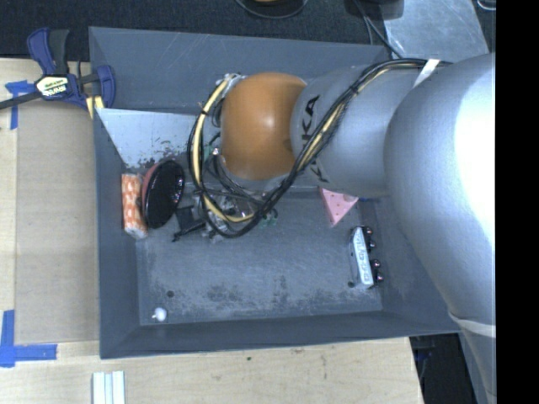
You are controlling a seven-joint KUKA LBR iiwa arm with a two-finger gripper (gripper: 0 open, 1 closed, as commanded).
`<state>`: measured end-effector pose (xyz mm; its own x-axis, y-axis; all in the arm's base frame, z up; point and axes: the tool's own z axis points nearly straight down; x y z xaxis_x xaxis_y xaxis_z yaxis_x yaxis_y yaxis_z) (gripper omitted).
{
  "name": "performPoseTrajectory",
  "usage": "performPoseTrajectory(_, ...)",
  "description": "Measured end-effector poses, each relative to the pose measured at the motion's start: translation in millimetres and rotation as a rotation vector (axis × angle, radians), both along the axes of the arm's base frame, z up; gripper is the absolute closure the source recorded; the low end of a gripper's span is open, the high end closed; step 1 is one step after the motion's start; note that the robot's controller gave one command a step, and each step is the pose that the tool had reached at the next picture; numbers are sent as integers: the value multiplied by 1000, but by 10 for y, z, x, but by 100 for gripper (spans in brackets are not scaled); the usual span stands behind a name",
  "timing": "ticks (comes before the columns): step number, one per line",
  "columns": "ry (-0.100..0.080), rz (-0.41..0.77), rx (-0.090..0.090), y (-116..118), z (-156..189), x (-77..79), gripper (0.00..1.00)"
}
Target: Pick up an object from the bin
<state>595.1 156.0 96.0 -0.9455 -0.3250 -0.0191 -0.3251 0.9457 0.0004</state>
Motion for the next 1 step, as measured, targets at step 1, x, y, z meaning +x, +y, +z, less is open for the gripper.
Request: performPoseTrajectory(1,4,-26,-1,8,1248,-332,100)
